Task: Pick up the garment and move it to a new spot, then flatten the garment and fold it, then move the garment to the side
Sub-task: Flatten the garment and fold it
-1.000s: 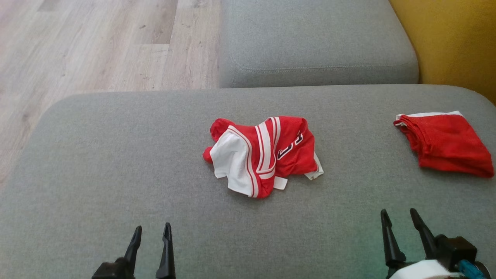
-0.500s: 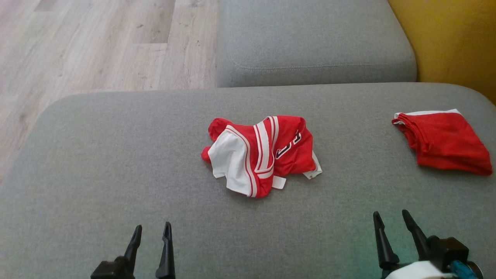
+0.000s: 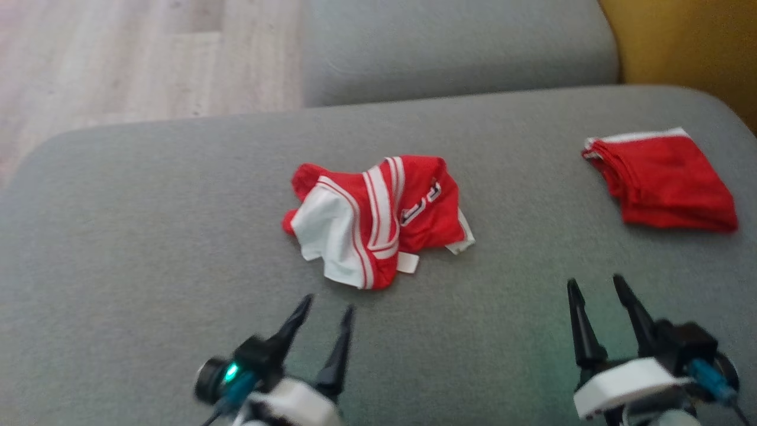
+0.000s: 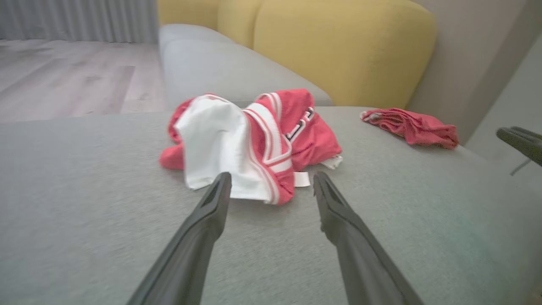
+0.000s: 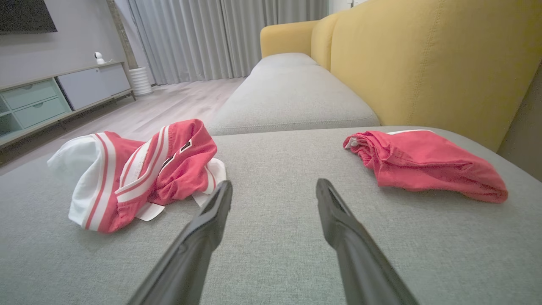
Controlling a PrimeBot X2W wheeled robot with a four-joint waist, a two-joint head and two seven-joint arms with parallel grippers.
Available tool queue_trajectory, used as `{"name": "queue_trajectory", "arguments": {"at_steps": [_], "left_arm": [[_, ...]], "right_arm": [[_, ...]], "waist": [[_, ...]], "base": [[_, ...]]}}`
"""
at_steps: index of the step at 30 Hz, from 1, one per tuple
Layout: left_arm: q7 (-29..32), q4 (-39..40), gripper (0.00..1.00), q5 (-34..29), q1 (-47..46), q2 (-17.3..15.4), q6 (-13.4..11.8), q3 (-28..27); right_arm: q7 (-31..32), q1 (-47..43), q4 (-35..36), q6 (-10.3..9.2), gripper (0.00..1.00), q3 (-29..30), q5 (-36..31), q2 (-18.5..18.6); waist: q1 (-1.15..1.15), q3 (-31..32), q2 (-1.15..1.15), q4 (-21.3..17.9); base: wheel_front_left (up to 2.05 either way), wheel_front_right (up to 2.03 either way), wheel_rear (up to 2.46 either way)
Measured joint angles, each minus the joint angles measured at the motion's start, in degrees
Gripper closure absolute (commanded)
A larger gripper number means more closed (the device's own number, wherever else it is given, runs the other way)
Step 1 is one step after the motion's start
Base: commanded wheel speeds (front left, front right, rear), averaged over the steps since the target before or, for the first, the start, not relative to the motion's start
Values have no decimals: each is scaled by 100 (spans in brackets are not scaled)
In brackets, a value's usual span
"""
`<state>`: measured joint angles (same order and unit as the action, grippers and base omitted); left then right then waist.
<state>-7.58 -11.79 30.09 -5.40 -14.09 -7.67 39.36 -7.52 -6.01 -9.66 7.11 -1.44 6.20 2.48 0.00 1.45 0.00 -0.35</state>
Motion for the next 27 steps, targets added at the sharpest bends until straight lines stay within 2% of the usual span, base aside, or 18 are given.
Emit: {"name": "queue_trajectory", "arguments": {"at_steps": [4, 9, 17, 22, 23, 24, 25, 26, 27], "left_arm": [[103, -504, 0, -163, -571, 297, 271, 296], [92, -1330, 0, -242, -1304, 569, 550, 393], [60, -2949, 0, -225, -2015, 727, 668, 303], [-112, -3542, 0, -114, -2327, 836, 766, 218], [-113, -3654, 10, -91, -2401, 875, 776, 207], [-121, -3760, 37, -59, -2457, 925, 777, 196], [-164, -3856, 81, -34, -2502, 953, 790, 187], [-186, -3945, 100, -21, -2525, 956, 822, 170], [-213, -4016, 100, 2, -2533, 961, 825, 167]], "right_arm": [[56, 236, 137, 0, 0, -59, -32, 1], [98, 591, 205, 0, 0, -187, -32, 1], [88, 686, 160, 0, 0, -242, -30, 2], [37, 733, 104, 0, 0, -221, -30, 2], [36, 765, 93, 0, 0, -220, -29, 2], [31, 796, 90, 0, 0, -219, -27, 2], [20, 815, 89, 0, 0, -218, -21, 2], [11, 818, 83, 0, 0, -213, -21, 2], [-8, 818, 64, 0, 0, -209, -21, 2]], "waist": [[0, -242, 0, -210], [2, -612, 0, -534], [1, -1063, 0, -1058], [0, -1193, 0, -1225], [0, -1199, 0, -1240], [0, -1197, 0, -1251], [0, -1191, 0, -1255], [0, -1181, 0, -1256], [0, -1166, 0, -1253]], "base": [[0, 0, 0], [0, 0, 0], [0, 0, 0], [0, 0, 0], [0, 0, 0], [0, 0, 0], [0, 0, 0], [0, 0, 0], [0, 0, 0]]}}
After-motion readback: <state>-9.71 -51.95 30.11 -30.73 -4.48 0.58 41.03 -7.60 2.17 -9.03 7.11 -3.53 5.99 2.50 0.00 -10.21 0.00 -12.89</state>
